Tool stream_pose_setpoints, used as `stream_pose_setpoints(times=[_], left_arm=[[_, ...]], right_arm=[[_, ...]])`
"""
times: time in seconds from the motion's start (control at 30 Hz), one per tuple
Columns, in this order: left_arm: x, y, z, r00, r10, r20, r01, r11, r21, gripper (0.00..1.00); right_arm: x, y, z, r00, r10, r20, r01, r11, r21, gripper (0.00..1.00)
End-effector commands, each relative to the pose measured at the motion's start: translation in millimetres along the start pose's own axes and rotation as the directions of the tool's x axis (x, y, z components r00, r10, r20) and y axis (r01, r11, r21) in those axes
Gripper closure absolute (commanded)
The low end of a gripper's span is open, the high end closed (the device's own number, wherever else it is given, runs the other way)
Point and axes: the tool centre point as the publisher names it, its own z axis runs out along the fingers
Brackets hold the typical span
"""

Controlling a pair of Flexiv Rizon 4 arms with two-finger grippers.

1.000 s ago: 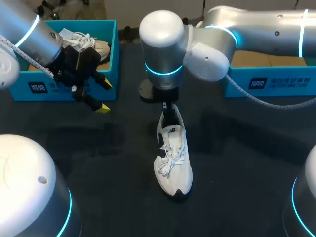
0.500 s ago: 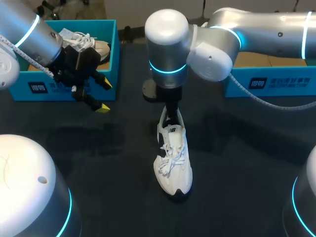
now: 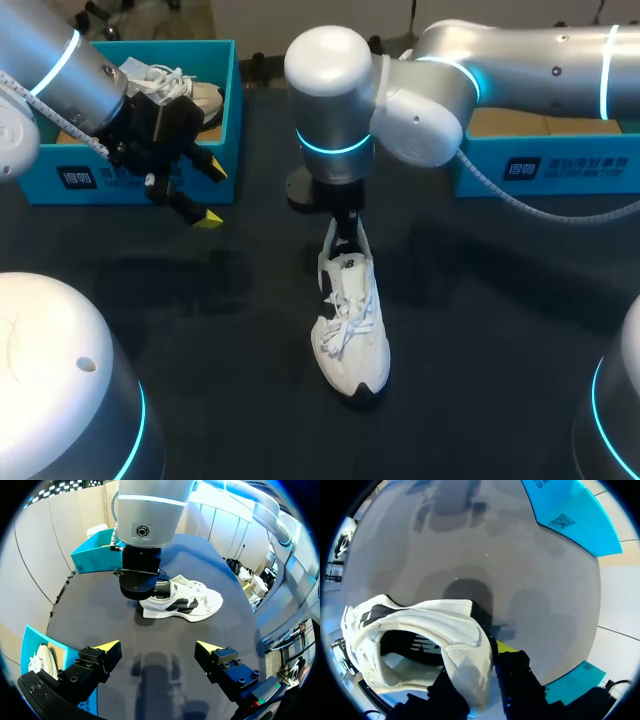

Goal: Take the shoe out of the shoebox, open the shoe tongue, remove and reinsert the insole, then place the shoe into the shoebox

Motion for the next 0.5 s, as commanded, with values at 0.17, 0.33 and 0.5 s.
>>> stream_pose_setpoints(times=[0.17,0.33,0.5], left_arm=[[0.7,0,0,1.000,0.000,0.001,0.000,1.000,-0.003,0.00],[0.7,0,0,1.000,0.000,0.001,0.000,1.000,-0.003,0.00],[0.7,0,0,1.000,0.000,0.001,0.000,1.000,-0.003,0.00]], right_arm=[[1.6,-6.4,-17,1.000,0.022,0.019,-0.022,1.000,0.021,1.00],[-2.5,-11.2,-44,1.000,0.015,0.005,-0.015,1.000,0.012,1.00],[-9.9,-13.9,-83,0.997,-0.075,0.016,0.075,0.997,-0.010,1.00]])
